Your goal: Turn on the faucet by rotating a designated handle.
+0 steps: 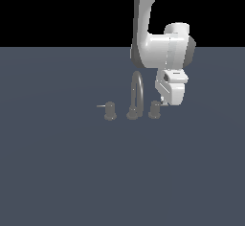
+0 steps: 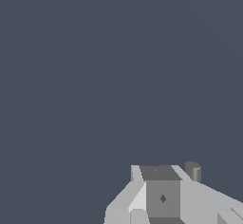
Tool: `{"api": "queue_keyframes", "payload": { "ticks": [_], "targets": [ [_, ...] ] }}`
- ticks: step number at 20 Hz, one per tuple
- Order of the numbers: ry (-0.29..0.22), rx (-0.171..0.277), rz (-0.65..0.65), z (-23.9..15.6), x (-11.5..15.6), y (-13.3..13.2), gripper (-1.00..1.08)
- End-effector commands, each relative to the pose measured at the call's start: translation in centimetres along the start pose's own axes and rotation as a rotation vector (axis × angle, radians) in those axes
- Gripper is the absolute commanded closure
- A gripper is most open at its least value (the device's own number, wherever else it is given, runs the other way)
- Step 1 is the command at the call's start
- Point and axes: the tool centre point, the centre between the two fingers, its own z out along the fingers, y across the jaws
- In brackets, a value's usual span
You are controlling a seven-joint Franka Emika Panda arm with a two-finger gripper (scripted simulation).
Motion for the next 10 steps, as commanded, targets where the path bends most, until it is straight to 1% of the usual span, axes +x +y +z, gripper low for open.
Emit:
{"api": "queue_keyframes", "payload": {
  "ticks": [1, 2, 10],
  "targets": [
    [0.0, -0.007, 0.006, 0.0, 0.6, 0.9, 1.08],
    [0.0, 0.002, -0.001, 0.0, 0.0, 0.1, 1.08],
    [0.0, -0.002, 0.002, 0.0, -0.2, 2.5, 1.08]
  ]
}}
